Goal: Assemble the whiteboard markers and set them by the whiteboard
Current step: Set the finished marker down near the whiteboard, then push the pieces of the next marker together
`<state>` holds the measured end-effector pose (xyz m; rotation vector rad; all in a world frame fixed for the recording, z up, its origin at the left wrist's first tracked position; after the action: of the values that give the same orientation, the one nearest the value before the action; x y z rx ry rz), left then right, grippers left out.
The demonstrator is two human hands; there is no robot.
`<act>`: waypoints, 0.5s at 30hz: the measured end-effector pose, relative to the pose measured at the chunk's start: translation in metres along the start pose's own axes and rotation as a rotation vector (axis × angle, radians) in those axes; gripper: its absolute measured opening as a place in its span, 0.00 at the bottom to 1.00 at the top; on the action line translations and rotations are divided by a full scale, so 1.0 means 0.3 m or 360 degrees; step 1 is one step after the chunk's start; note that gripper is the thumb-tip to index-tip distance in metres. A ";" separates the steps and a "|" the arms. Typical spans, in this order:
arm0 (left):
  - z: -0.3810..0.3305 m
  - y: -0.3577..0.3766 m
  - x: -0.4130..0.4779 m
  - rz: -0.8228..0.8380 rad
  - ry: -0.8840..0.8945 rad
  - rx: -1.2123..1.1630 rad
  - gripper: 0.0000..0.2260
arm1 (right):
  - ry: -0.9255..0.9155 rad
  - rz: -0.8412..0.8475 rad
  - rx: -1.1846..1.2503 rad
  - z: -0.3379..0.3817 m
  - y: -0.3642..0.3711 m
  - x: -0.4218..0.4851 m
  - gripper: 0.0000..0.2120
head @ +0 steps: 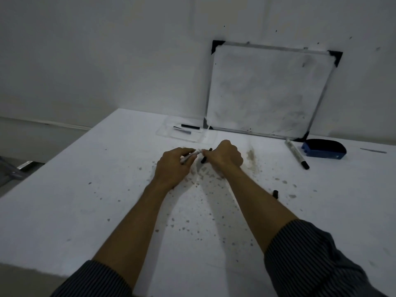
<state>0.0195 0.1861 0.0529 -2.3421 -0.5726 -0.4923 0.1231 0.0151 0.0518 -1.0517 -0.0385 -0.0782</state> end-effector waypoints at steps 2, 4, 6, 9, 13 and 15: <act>0.025 -0.006 0.010 -0.0016 -0.0095 -0.0136 0.14 | 0.0028 0.0032 0.0018 0.000 -0.001 0.011 0.20; 0.040 -0.008 0.015 -0.0015 -0.0185 -0.0224 0.14 | 0.0046 0.0077 0.0099 -0.020 -0.008 0.017 0.17; 0.040 -0.011 0.017 -0.0019 -0.0231 -0.0273 0.14 | -0.0004 0.0199 0.0304 -0.038 -0.015 0.012 0.16; 0.006 -0.002 0.012 -0.0011 -0.0236 -0.0310 0.15 | -0.0152 0.0403 0.0790 -0.063 -0.065 -0.034 0.13; -0.097 0.081 -0.036 0.0147 -0.0236 -0.0474 0.13 | -0.0242 0.0477 0.1160 -0.163 -0.180 -0.120 0.15; -0.157 0.138 -0.074 0.0277 -0.0230 -0.0632 0.15 | -0.0261 0.0405 0.1308 -0.231 -0.237 -0.144 0.16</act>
<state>0.0134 0.1199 0.0541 -2.7941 -0.3540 -0.3846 0.0737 -0.0780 0.0759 -0.2327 -0.0771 0.2409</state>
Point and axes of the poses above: each hand's wrist, its own x-axis towards the middle knuckle, its own y-axis out of the palm, z = x × y, the point moved 9 cm from there along x, towards the middle knuckle, and after that the axes turned 5 degrees about -x, right-handed, at the moved point
